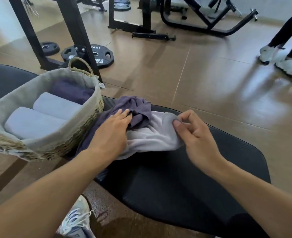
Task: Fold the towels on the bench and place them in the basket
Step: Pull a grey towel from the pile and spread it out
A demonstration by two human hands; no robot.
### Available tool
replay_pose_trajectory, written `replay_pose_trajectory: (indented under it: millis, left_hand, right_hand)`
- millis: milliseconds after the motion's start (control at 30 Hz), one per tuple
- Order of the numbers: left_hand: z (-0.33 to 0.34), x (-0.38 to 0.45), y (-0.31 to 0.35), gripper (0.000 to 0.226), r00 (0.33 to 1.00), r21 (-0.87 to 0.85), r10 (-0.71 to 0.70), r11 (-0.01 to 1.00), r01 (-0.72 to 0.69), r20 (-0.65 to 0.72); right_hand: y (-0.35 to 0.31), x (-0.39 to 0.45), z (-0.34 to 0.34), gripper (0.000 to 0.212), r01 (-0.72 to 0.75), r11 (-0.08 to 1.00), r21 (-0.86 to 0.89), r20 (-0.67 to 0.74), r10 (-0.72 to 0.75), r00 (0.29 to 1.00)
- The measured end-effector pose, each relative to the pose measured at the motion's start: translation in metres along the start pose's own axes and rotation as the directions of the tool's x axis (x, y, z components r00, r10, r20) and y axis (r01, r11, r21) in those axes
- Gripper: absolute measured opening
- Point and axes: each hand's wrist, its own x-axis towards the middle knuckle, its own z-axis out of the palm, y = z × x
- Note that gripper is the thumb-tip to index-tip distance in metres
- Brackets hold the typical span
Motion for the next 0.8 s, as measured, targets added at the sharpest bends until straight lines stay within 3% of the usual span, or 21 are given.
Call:
replay_pose_trajectory:
  millis: [133, 267, 300, 367, 467, 533, 567, 633, 700, 800]
  left_hand:
    - [-0.012, 0.001, -0.003, 0.064, 0.996, 0.103, -0.083, 0.991, 0.084, -0.013]
    - [-0.013, 0.003, -0.015, 0.061, 0.992, 0.225, -0.121, 0.966, 0.127, -0.038]
    - [-0.012, 0.002, -0.014, 0.064, 0.991, 0.240, -0.131, 0.961, 0.136, -0.038]
    - [-0.010, 0.001, -0.009, 0.075, 0.991, 0.182, -0.121, 0.975, 0.129, -0.056]
    - [-0.007, 0.000, 0.015, 0.077, 0.977, -0.042, 0.153, 0.986, -0.161, -0.151]
    - [-0.003, -0.003, 0.029, 0.066, 0.949, -0.116, 0.307, 0.942, -0.314, -0.068]
    - [0.000, -0.005, 0.035, 0.060, 0.947, -0.113, 0.319, 0.942, -0.315, 0.023]
    - [0.005, -0.006, 0.035, 0.055, 0.944, 0.024, 0.257, 0.963, -0.267, 0.206]
    - [0.009, -0.001, 0.029, 0.056, 0.939, 0.166, 0.130, 0.967, -0.191, 0.320]
    - [0.006, 0.007, 0.024, 0.068, 0.943, 0.192, -0.028, 0.981, -0.039, 0.331]
  right_hand:
    - [-0.003, 0.005, -0.014, 0.023, -0.084, 0.916, -0.392, 0.145, 0.152, 0.978]
    - [0.001, 0.005, -0.036, 0.022, -0.116, 0.485, -0.867, 0.139, 0.458, 0.878]
    - [0.001, 0.004, -0.040, 0.024, -0.113, 0.389, -0.914, 0.110, 0.508, 0.855]
    - [0.001, 0.003, -0.044, 0.033, -0.126, 0.297, -0.947, 0.066, 0.560, 0.826]
    - [0.004, 0.001, -0.040, 0.047, -0.097, 0.349, -0.932, 0.081, 0.462, 0.883]
    - [0.008, 0.000, -0.031, 0.059, 0.000, 0.470, -0.883, 0.181, 0.340, 0.923]
    - [0.009, -0.001, -0.027, 0.065, 0.058, 0.544, -0.837, 0.260, 0.302, 0.917]
    - [0.012, -0.003, -0.017, 0.074, 0.147, 0.635, -0.758, 0.420, 0.304, 0.855]
    - [0.017, -0.003, -0.011, 0.080, 0.263, 0.583, -0.769, 0.512, 0.314, 0.800]
    - [0.021, -0.002, -0.010, 0.062, 0.273, 0.536, -0.799, 0.475, 0.283, 0.833]
